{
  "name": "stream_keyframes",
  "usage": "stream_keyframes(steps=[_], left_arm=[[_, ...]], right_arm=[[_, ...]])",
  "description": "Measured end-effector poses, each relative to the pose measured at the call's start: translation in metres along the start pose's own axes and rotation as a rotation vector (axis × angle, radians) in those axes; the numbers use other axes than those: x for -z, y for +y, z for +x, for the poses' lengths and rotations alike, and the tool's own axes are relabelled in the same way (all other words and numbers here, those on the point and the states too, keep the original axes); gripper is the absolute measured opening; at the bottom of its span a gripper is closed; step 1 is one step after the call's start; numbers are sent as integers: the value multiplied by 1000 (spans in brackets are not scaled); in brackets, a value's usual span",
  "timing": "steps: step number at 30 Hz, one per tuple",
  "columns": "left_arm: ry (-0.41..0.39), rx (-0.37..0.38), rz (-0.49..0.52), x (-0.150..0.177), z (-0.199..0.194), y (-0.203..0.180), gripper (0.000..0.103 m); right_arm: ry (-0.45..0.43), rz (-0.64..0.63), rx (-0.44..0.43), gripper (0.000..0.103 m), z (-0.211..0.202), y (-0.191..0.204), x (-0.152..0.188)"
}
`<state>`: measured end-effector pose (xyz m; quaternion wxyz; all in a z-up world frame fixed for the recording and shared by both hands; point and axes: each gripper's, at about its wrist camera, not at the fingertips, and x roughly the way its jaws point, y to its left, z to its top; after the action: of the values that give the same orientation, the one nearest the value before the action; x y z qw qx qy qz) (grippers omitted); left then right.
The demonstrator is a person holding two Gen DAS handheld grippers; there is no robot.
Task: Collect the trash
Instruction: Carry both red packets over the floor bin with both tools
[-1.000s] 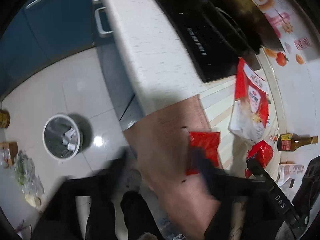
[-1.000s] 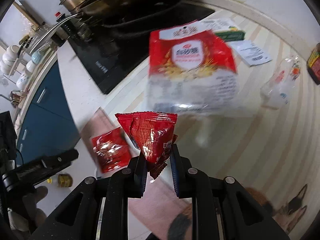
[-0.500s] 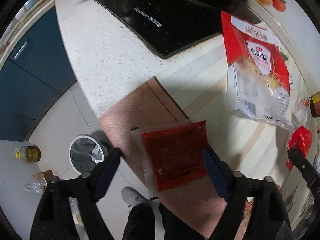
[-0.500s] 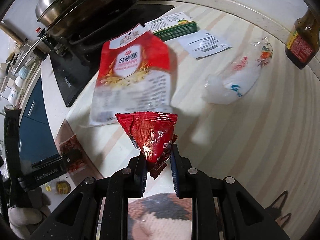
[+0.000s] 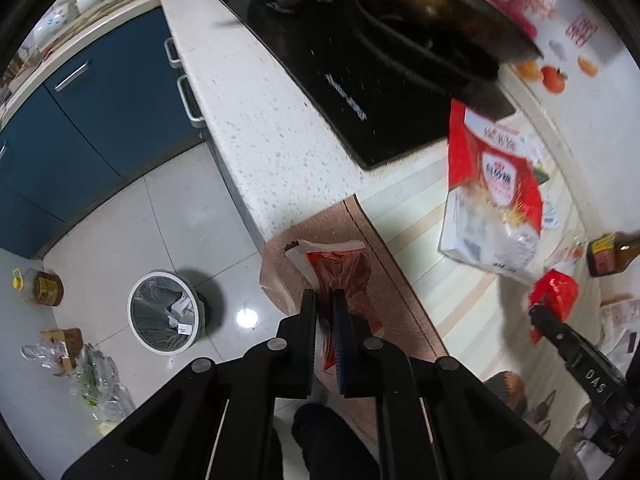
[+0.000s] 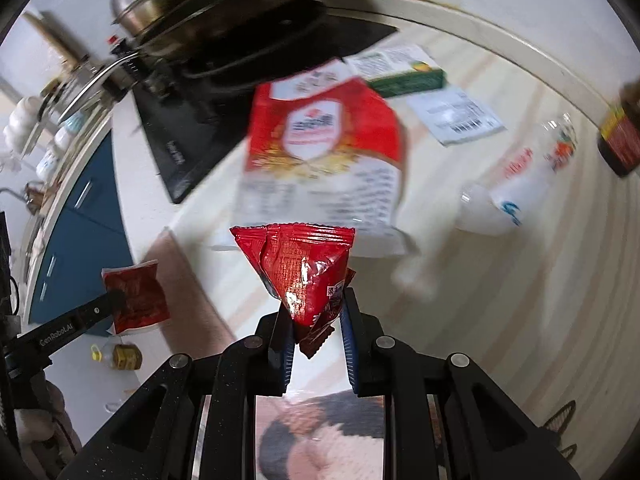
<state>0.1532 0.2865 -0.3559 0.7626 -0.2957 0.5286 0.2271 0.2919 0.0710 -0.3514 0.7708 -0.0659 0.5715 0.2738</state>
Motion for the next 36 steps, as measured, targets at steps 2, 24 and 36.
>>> stream_keyframes(steps=[2,24,36], left_arm=[[-15,14,-17,-2,-6,4,5],[-73,-101,-327,50,-35,233,5],[165,-148,-503,147,243,451,8]], right_arm=[[-10,-26,-5,22,-3,10,-1],[131,-365,-204,22,94,249,78],[402,-492,-213,22,434,357,232]])
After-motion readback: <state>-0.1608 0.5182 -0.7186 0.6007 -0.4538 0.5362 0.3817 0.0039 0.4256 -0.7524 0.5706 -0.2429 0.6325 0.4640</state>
